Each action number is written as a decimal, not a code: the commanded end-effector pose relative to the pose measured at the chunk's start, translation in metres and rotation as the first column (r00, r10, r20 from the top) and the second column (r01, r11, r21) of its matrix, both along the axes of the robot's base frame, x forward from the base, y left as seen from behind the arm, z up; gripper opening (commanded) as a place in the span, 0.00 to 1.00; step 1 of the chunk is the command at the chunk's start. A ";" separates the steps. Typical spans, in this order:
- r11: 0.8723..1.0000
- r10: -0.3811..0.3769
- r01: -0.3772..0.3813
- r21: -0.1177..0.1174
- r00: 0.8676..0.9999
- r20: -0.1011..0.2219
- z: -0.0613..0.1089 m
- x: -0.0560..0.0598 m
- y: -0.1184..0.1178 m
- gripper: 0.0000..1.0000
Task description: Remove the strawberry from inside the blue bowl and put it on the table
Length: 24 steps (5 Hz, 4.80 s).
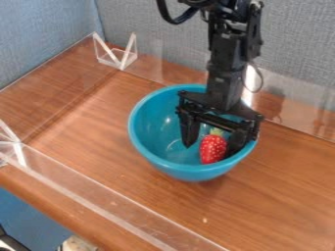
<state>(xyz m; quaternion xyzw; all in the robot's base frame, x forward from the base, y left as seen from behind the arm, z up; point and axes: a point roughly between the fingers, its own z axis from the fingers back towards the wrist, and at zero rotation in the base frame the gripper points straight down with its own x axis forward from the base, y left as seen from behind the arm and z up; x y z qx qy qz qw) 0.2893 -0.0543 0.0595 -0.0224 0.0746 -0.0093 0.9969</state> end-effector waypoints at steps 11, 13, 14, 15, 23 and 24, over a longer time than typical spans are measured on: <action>0.984 -0.176 0.179 -0.013 0.976 0.128 0.025 -0.010 -0.089 0.00; 0.983 -0.182 0.183 0.002 0.973 0.144 0.031 -0.012 -0.088 0.00; 0.983 -0.184 0.185 0.010 0.971 0.153 0.033 -0.014 -0.087 0.00; 0.983 -0.183 0.182 0.017 0.969 0.164 0.038 -0.016 -0.085 0.00; 0.986 -0.151 0.120 0.117 0.941 0.302 0.104 -0.012 -0.050 0.00; 0.989 -0.103 0.056 0.137 0.924 0.367 0.127 -0.002 -0.026 0.00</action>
